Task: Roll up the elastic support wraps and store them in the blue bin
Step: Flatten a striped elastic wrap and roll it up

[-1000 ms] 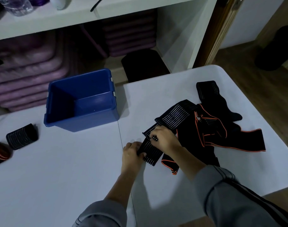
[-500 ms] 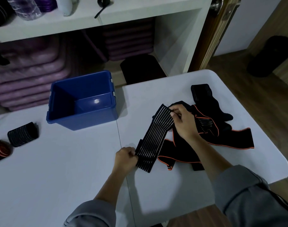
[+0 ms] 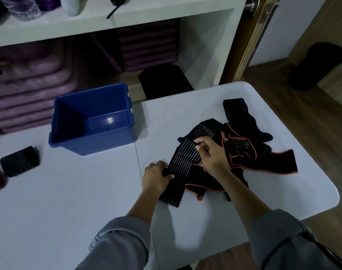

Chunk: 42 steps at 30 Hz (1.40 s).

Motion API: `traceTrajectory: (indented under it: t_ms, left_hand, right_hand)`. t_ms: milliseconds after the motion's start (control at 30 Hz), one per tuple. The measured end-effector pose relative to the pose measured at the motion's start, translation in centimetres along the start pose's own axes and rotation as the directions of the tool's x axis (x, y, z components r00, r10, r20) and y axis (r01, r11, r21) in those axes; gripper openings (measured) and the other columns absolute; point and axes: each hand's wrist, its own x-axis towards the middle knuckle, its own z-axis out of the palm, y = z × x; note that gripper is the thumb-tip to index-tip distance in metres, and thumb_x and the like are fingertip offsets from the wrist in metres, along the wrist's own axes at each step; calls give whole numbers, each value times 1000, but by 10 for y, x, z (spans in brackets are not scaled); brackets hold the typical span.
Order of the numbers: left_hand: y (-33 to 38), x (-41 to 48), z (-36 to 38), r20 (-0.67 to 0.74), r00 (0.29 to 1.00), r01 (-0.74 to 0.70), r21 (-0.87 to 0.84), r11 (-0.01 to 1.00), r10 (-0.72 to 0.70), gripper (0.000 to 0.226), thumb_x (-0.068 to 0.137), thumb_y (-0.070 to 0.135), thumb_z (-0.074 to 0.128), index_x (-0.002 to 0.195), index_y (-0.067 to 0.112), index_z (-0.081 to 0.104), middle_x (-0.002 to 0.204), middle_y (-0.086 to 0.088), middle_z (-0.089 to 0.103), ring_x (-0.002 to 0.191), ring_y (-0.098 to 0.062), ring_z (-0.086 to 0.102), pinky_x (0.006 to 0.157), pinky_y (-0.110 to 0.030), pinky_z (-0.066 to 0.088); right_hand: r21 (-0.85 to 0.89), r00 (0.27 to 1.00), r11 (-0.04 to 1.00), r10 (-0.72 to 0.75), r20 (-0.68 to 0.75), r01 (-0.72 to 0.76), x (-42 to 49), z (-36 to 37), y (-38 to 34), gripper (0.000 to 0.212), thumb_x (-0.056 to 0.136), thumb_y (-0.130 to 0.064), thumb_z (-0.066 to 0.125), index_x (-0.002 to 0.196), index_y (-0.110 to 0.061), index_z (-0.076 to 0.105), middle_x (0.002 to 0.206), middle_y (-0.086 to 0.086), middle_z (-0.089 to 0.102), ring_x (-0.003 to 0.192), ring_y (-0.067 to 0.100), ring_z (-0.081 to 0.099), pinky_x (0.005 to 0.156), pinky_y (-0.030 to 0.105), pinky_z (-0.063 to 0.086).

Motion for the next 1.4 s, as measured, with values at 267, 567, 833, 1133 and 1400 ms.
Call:
traceTrajectory:
  t_ms: [267, 567, 833, 1133, 1400]
  left_hand:
    - [-15, -17, -16, 8, 998, 66, -193, 979, -66, 28, 73, 4, 68, 60, 20, 49, 75, 2, 61, 75, -14, 57, 65, -15, 39]
    - [-45, -40, -55, 101, 967, 250, -196, 948, -234, 14, 73, 8, 60, 70, 21, 59, 79, 5, 60, 73, -7, 56, 63, -12, 44]
    - [10, -32, -79, -60, 993, -118, -533, 838, 102, 45, 78, 20, 73, 119, 30, 57, 118, 15, 58, 106, -8, 53, 85, -22, 44]
    - [16, -10, -72, -170, 985, -100, -562, 821, 4, 3, 84, 16, 67, 84, 13, 65, 76, -17, 58, 72, -25, 57, 79, -40, 52]
    - [-1, 6, -72, -220, 973, -69, -550, 832, -65, 5, 85, 19, 66, 84, 23, 66, 84, -16, 66, 85, -34, 63, 84, -44, 52]
  right_hand:
    - [23, 996, 1000, 8, -89, -6, 14, -10, -12, 16, 92, -6, 53, 105, -11, 62, 93, 1, 65, 90, 13, 62, 78, 16, 48]
    - [111, 999, 993, -39, -1, 39, 13, 11, -40, 18, 91, -7, 55, 97, -23, 62, 92, -1, 66, 86, 5, 61, 83, 22, 49]
    - [125, 944, 988, -123, 305, 89, 12, 21, -68, 17, 90, -10, 58, 96, -21, 67, 94, 1, 70, 92, 12, 65, 87, 30, 52]
    - [-12, 992, 1000, 24, 120, -23, 13, 24, -15, 15, 93, -13, 55, 104, -10, 64, 89, 0, 64, 82, 10, 62, 76, 25, 49]
    - [-513, 971, 857, 74, 226, 54, 45, 29, 40, 49, 90, -19, 58, 136, -8, 43, 138, 10, 44, 130, 25, 33, 107, 32, 33]
